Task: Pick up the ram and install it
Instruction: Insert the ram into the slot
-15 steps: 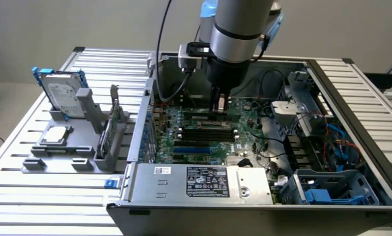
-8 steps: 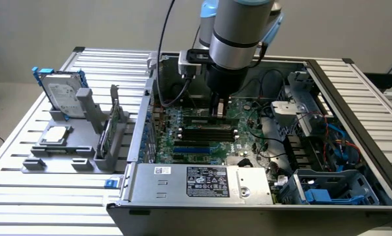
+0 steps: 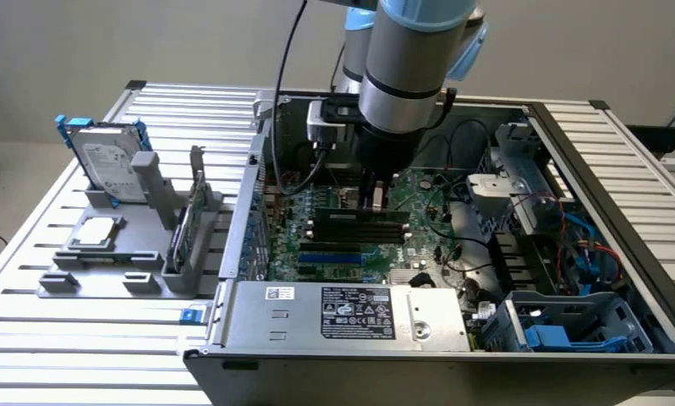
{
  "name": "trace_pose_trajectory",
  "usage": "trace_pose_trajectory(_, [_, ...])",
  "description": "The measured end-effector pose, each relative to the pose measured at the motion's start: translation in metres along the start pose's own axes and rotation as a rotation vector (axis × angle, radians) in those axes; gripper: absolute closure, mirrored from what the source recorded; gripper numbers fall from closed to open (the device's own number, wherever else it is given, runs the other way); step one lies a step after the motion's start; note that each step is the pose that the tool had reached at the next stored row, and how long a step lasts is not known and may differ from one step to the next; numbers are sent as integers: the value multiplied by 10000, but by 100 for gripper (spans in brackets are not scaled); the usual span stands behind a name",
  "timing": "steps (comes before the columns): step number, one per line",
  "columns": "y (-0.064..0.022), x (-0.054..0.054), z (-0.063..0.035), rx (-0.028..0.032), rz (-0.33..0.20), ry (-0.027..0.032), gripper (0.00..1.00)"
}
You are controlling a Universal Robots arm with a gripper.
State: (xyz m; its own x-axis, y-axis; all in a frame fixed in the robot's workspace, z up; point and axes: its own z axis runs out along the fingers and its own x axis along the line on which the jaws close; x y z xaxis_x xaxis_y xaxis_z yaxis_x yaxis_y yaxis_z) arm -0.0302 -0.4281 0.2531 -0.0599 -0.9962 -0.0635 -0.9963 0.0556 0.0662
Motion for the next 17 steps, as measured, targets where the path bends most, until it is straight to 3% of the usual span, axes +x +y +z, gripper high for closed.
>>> trace_pose_trajectory(10, [-11,-1,178,7,-53,85,85])
trace_pose_trajectory(17, [-12,-2,187,8,-57,89,85])
